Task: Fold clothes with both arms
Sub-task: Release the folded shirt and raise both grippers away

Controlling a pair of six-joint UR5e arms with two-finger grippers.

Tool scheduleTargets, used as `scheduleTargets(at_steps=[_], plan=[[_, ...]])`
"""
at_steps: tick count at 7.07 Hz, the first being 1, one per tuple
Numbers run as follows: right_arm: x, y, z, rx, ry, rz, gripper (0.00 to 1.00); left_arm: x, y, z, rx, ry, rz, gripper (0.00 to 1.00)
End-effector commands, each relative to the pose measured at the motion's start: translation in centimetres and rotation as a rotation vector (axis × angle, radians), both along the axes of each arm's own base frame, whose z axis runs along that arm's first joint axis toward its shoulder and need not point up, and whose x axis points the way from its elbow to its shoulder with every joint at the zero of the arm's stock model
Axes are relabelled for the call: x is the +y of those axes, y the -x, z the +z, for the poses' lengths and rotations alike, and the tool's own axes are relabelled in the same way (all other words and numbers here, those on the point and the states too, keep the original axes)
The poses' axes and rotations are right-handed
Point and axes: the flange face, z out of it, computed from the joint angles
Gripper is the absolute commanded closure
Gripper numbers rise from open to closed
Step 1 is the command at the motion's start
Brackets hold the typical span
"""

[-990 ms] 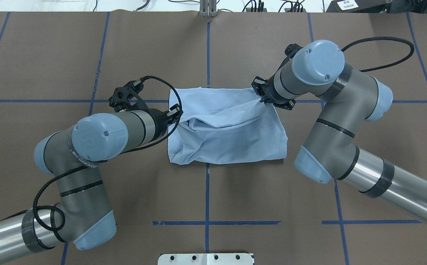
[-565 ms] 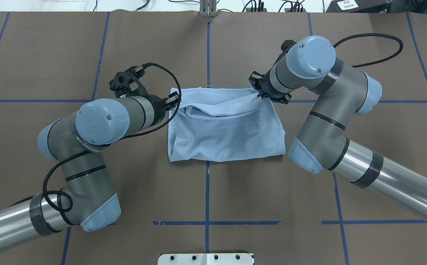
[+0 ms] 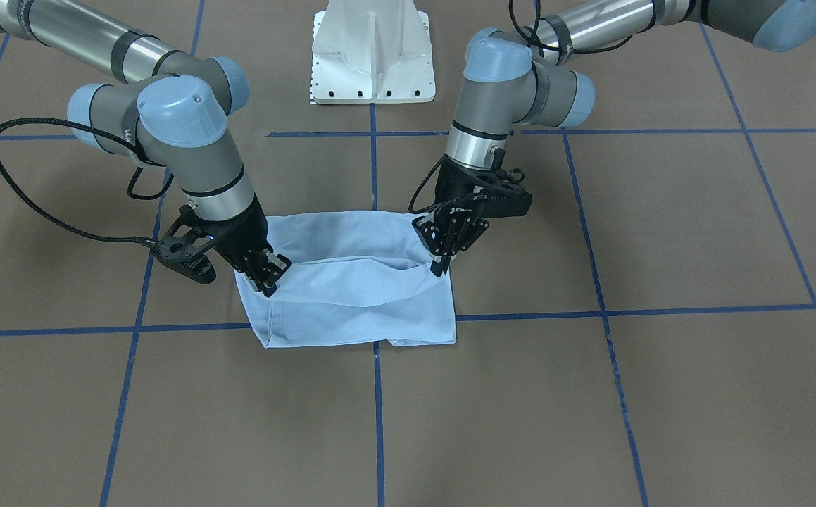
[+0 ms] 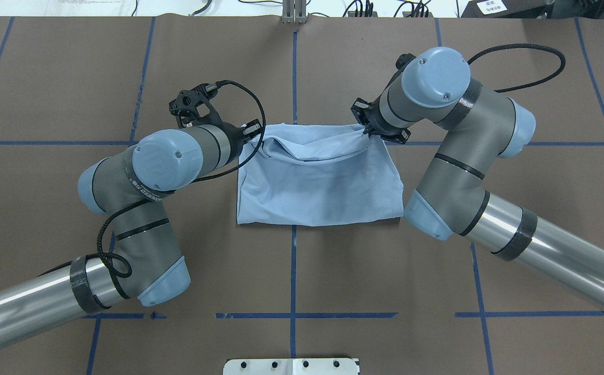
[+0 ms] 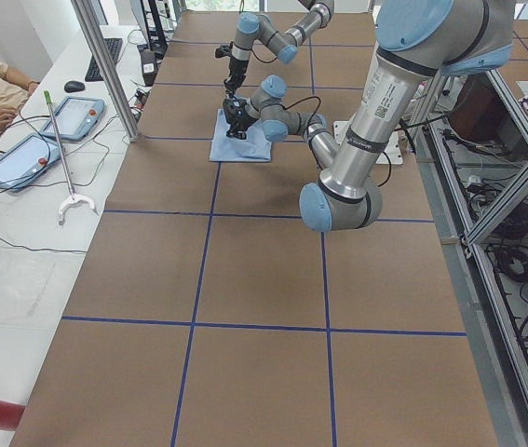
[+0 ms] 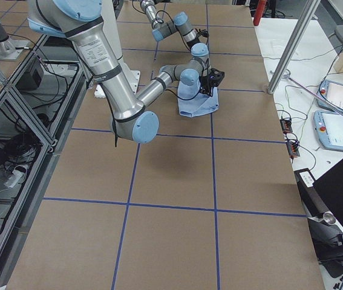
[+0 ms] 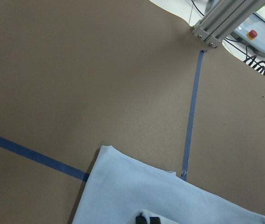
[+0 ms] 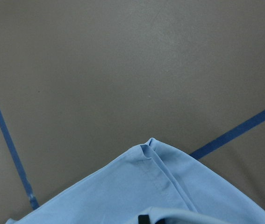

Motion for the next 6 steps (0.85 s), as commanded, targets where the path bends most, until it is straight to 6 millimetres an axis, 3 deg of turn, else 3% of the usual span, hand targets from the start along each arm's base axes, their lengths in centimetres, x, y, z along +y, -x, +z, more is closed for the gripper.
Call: scheduleTargets(at_steps=[1,2,3,4,6], plan=[[-2.7,1.8,0.1,0.036,0.004,-0.017,0.44,-3.0,-0.4,2.2,-0.044,-0.031,-0.014,0.62],[-6.9,2.4,1.6,0.076,-0.060,-0.046,0.00,-7.2,-0.8,5.7,-0.074,-0.076,-0.035,0.04],[-12.7,0.2,5.4,0.070,-0.162,-0.092,0.00,-11.1,1.4,8.1,-0.121,-0.122,-0.062,0.00],[-14.9,-3.9,4.3,-0.017,-0.140,-0.145,0.00,-11.2,1.6,7.5,-0.122,-0.149,-0.055,0.00],[-13.2,-4.2,1.3,-0.068,-0.171,-0.152,0.00,-10.3,2.5,4.0,-0.060,-0.182,-0.031,0.00]])
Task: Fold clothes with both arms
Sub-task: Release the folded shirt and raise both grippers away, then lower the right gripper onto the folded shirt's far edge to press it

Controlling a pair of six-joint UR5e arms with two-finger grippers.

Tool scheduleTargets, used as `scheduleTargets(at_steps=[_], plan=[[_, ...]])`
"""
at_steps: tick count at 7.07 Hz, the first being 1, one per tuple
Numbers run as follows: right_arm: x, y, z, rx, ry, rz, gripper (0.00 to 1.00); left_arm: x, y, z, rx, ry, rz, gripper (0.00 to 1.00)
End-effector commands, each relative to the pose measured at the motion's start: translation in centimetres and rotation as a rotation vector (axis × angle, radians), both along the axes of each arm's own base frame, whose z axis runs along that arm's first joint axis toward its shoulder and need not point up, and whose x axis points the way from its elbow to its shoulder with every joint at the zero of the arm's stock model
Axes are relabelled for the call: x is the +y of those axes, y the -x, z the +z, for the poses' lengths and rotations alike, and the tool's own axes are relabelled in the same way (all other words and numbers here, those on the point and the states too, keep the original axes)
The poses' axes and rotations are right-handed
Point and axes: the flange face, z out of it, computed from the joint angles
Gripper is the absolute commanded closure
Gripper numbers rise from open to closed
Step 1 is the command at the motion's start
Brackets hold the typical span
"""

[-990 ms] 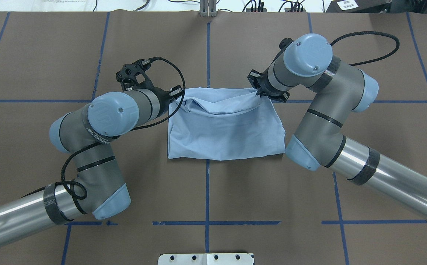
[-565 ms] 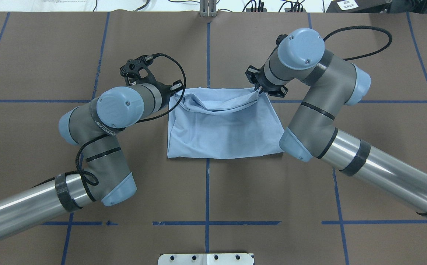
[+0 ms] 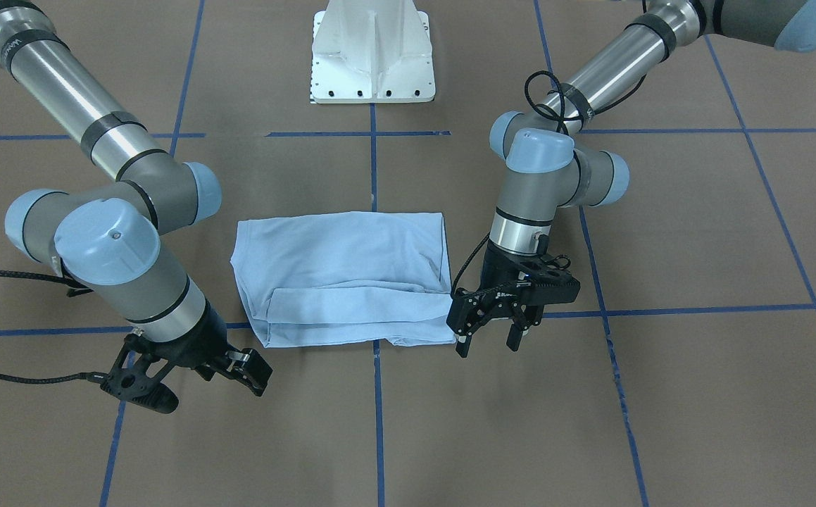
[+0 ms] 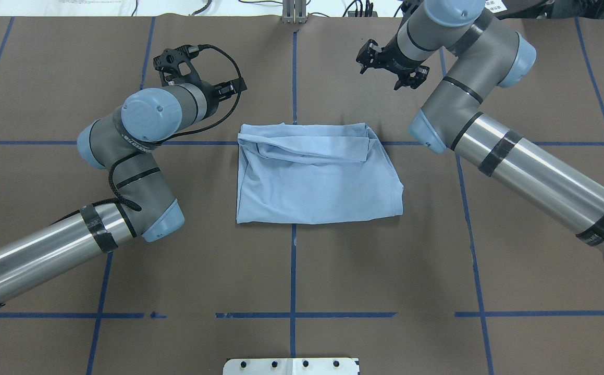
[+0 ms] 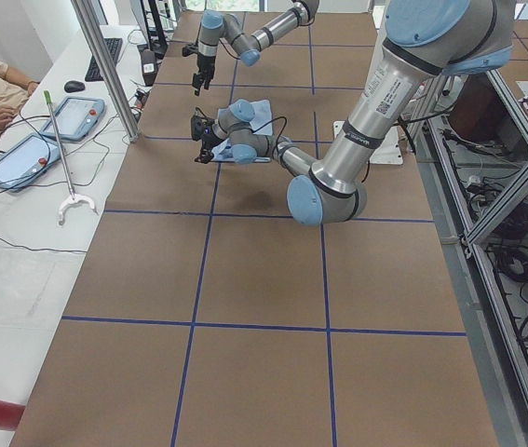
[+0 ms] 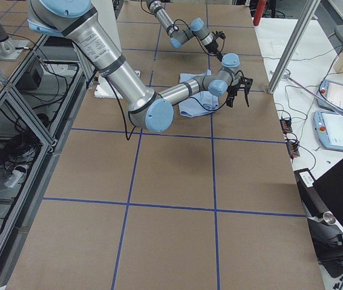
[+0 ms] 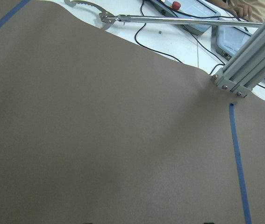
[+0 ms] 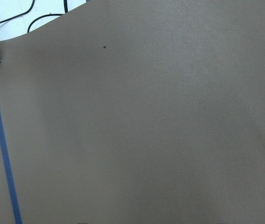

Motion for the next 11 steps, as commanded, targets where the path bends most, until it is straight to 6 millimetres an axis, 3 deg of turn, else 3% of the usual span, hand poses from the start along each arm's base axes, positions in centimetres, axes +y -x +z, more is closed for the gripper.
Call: scheduleTargets(at_steps=[1,2,3,4,5,7,11], plan=[[4.6,1.0,-2.5,-0.073,0.018,-0.010,0.58,1.2,1.2,-3.2,0.069,-0.030,0.065,0.00],[9.4,5.3,-3.5,-0.080,0.005,-0.019,1.00,1.2,2.5,-4.4,0.092,-0.047,0.062,0.00],[13.1,8.9,-3.1,-0.060,-0.019,-0.039,1.00,0.2,5.4,-6.0,0.132,-0.056,0.082,0.00],[15.2,10.2,-4.3,-0.082,-0.025,-0.060,1.00,0.2,8.2,-6.6,0.162,-0.061,0.108,0.00],[16.8,11.8,-4.9,-0.082,-0.017,-0.080,1.00,0.4,8.4,-6.1,0.160,-0.057,0.108,0.00],[18.0,13.3,-4.5,-0.069,-0.011,-0.101,1.00,0.4,8.4,-5.6,0.177,-0.030,0.100,0.00],[17.5,14.3,-3.6,-0.042,-0.006,-0.101,1.00,0.7,8.2,-5.7,0.219,-0.011,0.092,0.00]])
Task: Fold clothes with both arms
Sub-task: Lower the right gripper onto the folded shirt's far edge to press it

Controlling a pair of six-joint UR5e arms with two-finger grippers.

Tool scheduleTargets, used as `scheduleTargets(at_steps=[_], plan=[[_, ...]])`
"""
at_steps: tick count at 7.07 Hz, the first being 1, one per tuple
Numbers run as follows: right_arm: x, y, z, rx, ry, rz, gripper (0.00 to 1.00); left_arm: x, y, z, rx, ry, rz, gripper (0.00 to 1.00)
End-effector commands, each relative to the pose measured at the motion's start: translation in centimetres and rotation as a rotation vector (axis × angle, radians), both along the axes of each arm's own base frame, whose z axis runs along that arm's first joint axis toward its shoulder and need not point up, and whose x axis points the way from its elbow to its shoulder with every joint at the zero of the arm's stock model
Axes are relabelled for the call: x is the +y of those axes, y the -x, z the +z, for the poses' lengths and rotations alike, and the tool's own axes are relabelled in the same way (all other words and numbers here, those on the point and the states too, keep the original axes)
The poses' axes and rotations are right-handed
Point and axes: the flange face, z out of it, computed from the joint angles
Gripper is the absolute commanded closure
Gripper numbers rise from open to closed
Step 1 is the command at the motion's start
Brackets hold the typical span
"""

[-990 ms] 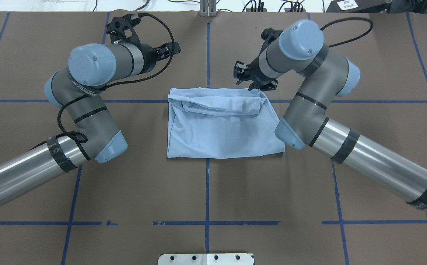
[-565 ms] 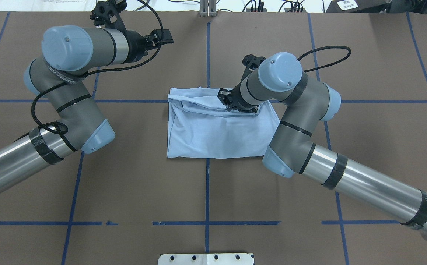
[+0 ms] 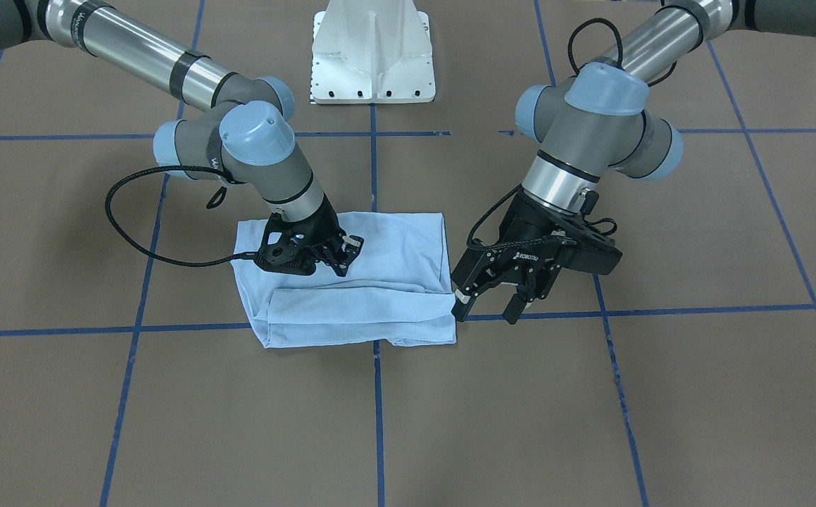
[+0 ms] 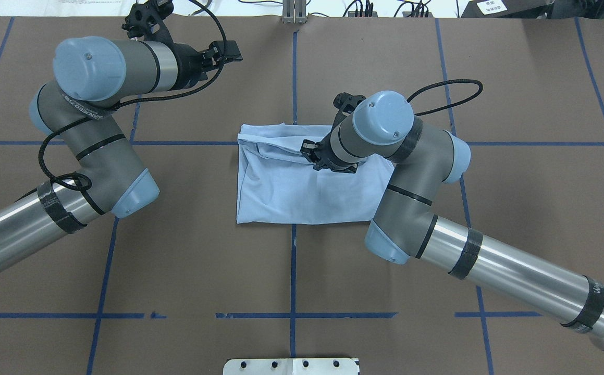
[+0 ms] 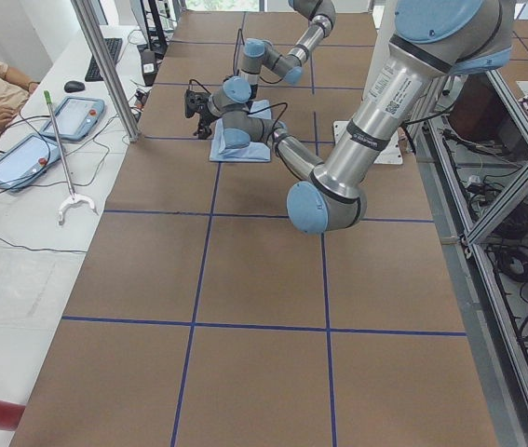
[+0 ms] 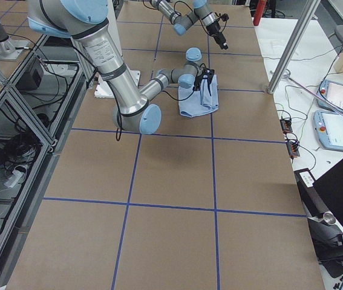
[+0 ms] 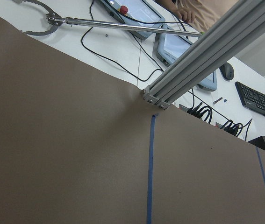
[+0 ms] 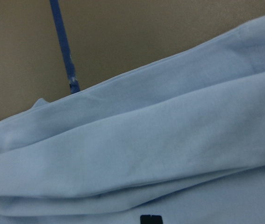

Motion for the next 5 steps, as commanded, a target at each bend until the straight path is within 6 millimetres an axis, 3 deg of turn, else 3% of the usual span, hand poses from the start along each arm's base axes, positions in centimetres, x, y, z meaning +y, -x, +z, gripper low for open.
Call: scheduleTargets(at_steps=[1,2,4,5], plan=[[-1.4,1.7,0.5,0.033,0.006,0.010,1.00,0.1,-0.1,0.0,0.007,0.006,0.001,0.00],[-2.6,1.3,0.0,0.033,0.003,0.025,1.00,0.1,-0.1,0.0,0.007,0.006,0.001,0.00],[-4.8,0.6,2.3,0.074,0.003,0.036,1.00,0.1,-0.1,-0.2,0.010,0.004,0.001,0.00],[-7.3,-1.1,2.0,0.082,-0.014,0.055,1.00,0.1,-0.1,-0.1,0.008,0.005,0.001,0.00]])
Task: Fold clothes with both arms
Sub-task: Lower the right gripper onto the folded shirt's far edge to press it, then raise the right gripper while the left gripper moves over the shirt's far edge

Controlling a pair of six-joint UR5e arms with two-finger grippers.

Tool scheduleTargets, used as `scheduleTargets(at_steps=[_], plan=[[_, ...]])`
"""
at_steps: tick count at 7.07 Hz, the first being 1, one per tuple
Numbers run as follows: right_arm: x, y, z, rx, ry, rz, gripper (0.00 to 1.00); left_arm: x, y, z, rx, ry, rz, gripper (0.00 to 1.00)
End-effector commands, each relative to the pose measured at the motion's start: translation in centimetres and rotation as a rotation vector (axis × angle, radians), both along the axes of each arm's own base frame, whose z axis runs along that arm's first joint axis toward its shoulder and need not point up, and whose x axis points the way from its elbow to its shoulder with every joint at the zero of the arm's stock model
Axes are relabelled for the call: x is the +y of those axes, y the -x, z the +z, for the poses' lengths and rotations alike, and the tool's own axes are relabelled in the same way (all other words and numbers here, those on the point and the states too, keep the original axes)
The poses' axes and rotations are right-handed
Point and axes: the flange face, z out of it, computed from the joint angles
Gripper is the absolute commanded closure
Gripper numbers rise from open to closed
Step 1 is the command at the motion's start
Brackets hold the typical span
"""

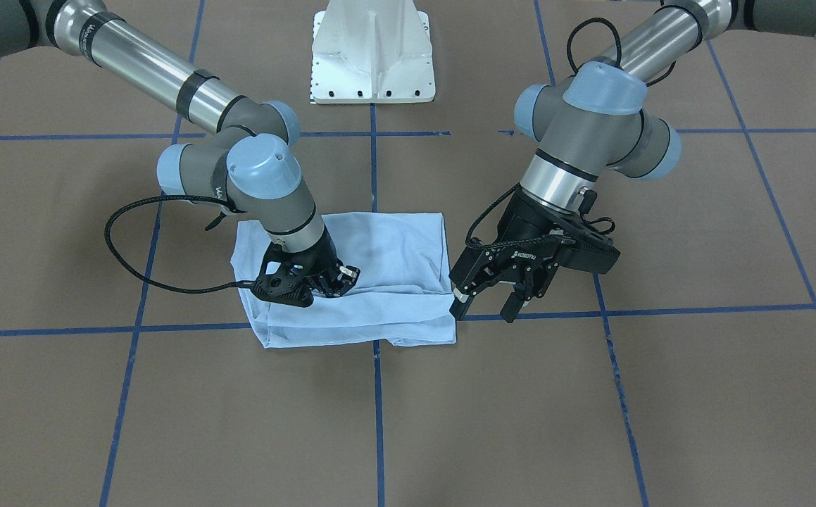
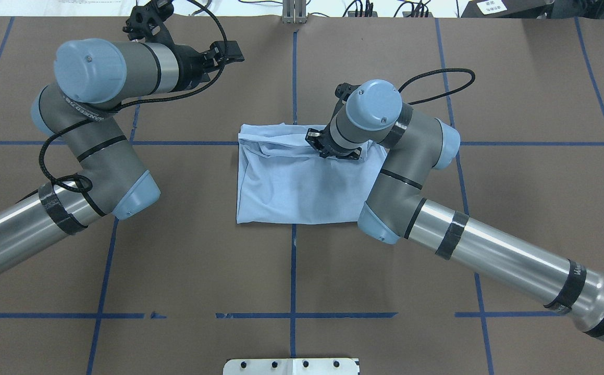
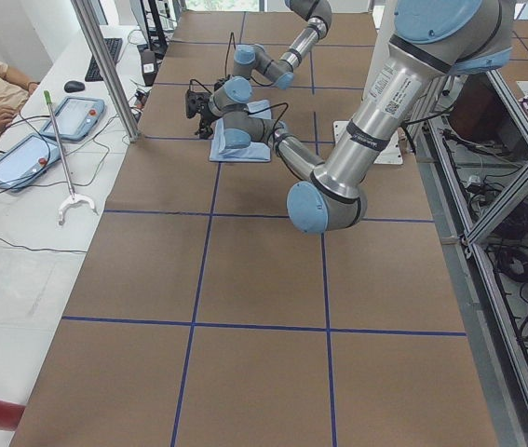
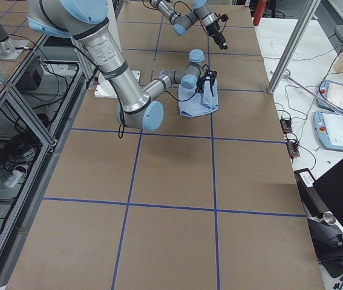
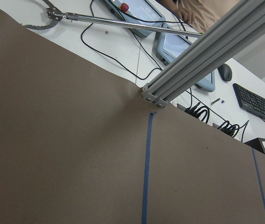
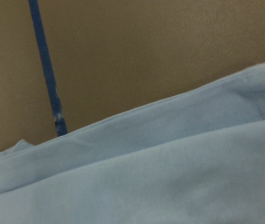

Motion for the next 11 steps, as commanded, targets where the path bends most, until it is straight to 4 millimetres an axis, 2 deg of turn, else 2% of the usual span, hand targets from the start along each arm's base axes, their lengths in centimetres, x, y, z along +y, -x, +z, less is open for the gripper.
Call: scheduleTargets(at_steps=[1,2,3,4,5,6,7,8,9,10,11], plan=[[-6.6,-2.8,-1.2,0.026,-0.021,0.041,1.00,0.0,0.0,0.1,-0.001,0.001,-0.001,0.00],[-11.8,-3.7,-2.7,0.068,-0.032,0.062,1.00,-0.1,0.0,0.4,-0.004,0.004,-0.001,0.00],[-13.5,-5.4,-3.2,0.066,-0.032,0.073,1.00,0.0,-0.5,0.3,-0.006,0.007,0.003,0.00],[-14.1,-6.4,-3.4,0.052,-0.025,0.059,1.00,1.1,-2.2,0.1,-0.009,0.004,0.025,0.00],[-15.0,-8.1,-3.6,0.035,-0.017,0.052,1.00,1.9,-3.1,-0.4,0.038,0.061,0.013,0.08],[-15.9,-10.4,-2.8,0.024,-0.021,0.023,1.00,3.9,-4.9,-1.5,0.049,0.077,0.045,0.75],[-15.4,-12.9,-0.6,0.018,-0.015,0.023,1.00,5.8,-7.8,-2.2,0.003,0.099,0.087,1.00],[-14.8,-14.4,0.7,0.022,-0.039,0.016,1.00,5.8,-9.4,-5.0,-0.093,0.089,0.118,1.00],[-14.6,-14.3,0.4,0.020,-0.043,0.013,1.00,7.9,-12.1,-5.0,-0.190,-0.008,0.203,1.00],[-13.5,-14.4,0.0,0.009,-0.055,0.007,1.00,8.3,-13.2,-3.9,-0.216,-0.011,0.225,1.00],[-9.6,-13.7,-1.4,0.005,-0.052,-0.030,1.00,8.0,-13.8,-3.4,-0.227,-0.005,0.228,1.00]])
